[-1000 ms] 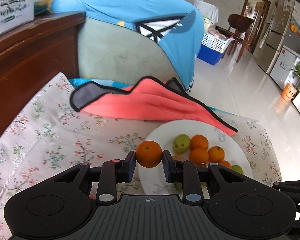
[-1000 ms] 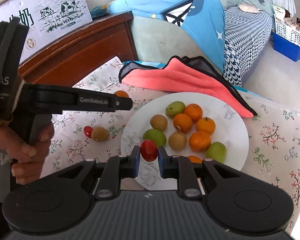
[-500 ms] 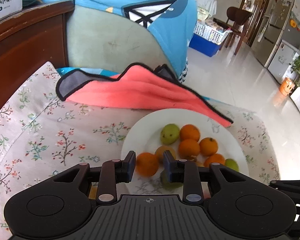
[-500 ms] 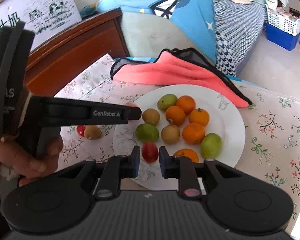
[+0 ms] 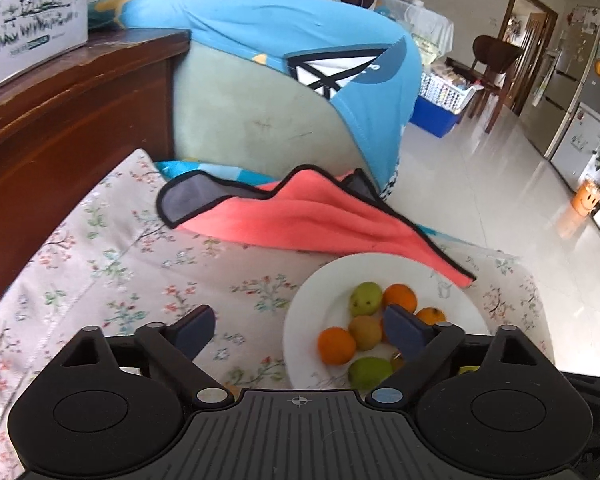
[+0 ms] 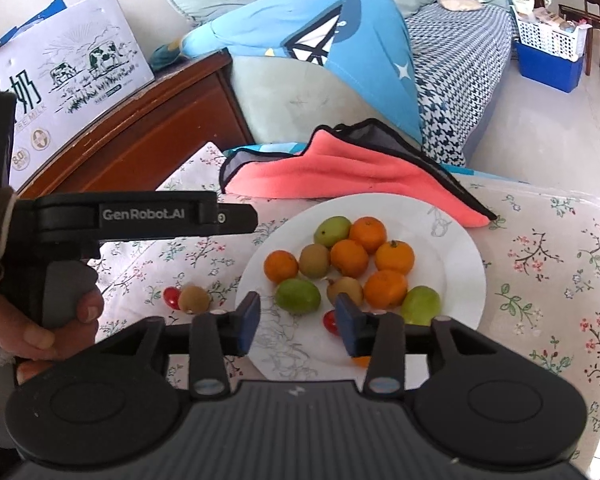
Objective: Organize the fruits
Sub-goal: 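Move both open grippers back over the remaining tomato and kiwi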
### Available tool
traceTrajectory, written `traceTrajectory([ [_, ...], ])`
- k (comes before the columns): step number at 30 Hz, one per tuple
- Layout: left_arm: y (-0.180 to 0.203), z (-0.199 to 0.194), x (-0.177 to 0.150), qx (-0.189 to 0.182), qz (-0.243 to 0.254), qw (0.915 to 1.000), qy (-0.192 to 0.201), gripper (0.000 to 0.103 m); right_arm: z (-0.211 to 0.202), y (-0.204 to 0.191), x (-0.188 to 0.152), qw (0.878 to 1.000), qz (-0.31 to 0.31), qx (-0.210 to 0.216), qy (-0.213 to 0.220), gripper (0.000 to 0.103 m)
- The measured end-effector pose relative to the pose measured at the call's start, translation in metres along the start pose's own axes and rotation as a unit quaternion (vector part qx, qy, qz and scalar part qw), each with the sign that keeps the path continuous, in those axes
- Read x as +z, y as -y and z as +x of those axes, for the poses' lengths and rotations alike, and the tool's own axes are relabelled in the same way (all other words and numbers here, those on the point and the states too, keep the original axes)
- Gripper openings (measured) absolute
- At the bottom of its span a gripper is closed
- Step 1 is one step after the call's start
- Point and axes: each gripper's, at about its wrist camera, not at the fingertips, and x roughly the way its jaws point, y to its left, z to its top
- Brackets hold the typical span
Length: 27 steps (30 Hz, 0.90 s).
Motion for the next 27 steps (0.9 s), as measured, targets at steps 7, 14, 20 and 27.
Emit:
traceTrajectory([
  [7, -0.020, -0.009, -0.001, 0.051, -0.001, 0.9980, -0.037, 0.095, 0.001, -0.015, -0.002, 1.000, -0.015, 0.023, -0.001, 0.069],
  [14, -0.048, -0.027, -0.010, 0.079, -0.005, 0.9960, -0.040, 0.099, 0.008, -0.034, -0.009, 0.998, -0.038, 0.047, -0.019, 0.073],
  [20, -0.073, -0.043, -0.017, 0.080, -0.045, 0.9957, -0.012, 0.099, 0.017, -0.053, -0.017, 0.995, -0.065, 0.072, -0.012, 0.084],
  [27, -0.090, -0.039, -0.020, 0.092, -0.075, 0.9923, -0.035, 0.099, 0.033, -0.073, -0.017, 0.991, -0.119, 0.060, -0.007, 0.083],
])
